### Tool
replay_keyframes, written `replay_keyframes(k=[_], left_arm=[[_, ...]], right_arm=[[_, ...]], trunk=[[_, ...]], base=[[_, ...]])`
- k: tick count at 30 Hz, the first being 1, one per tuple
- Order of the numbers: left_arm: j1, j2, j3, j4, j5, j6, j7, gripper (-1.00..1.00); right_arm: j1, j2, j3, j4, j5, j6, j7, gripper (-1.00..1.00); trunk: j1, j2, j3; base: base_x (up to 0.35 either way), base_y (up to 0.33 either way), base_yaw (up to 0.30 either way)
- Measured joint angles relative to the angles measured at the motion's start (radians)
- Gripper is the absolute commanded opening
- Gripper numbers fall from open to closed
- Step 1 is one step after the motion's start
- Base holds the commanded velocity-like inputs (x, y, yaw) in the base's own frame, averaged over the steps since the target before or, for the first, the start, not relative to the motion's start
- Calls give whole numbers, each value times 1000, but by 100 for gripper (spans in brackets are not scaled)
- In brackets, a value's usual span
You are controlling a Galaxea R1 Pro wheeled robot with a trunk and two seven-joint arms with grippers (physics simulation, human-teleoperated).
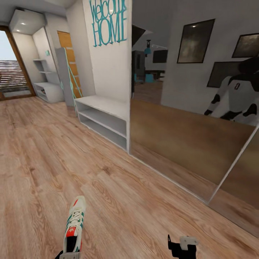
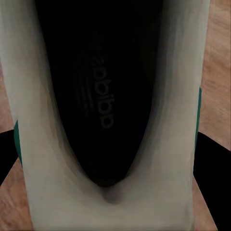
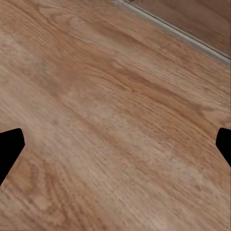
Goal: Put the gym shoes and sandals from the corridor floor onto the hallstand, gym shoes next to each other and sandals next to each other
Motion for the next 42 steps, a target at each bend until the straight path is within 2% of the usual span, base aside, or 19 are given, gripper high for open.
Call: replay_keyframes(k=[21,31,42], left_arm=[[0,0,0,0,0,1,0,-100],[0,0,0,0,0,0,0,-100],[0,0,0,0,0,0,0,-100]], right_arm=[[0,0,0,0,0,-1,0,100],[0,0,0,0,-1,0,0,100],[0,0,0,0,-2,-1,0,100]], trunk=[[0,0,0],[0,0,0],[0,0,0]], base=[[38,18,284],[304,45,56],[335,10,238]])
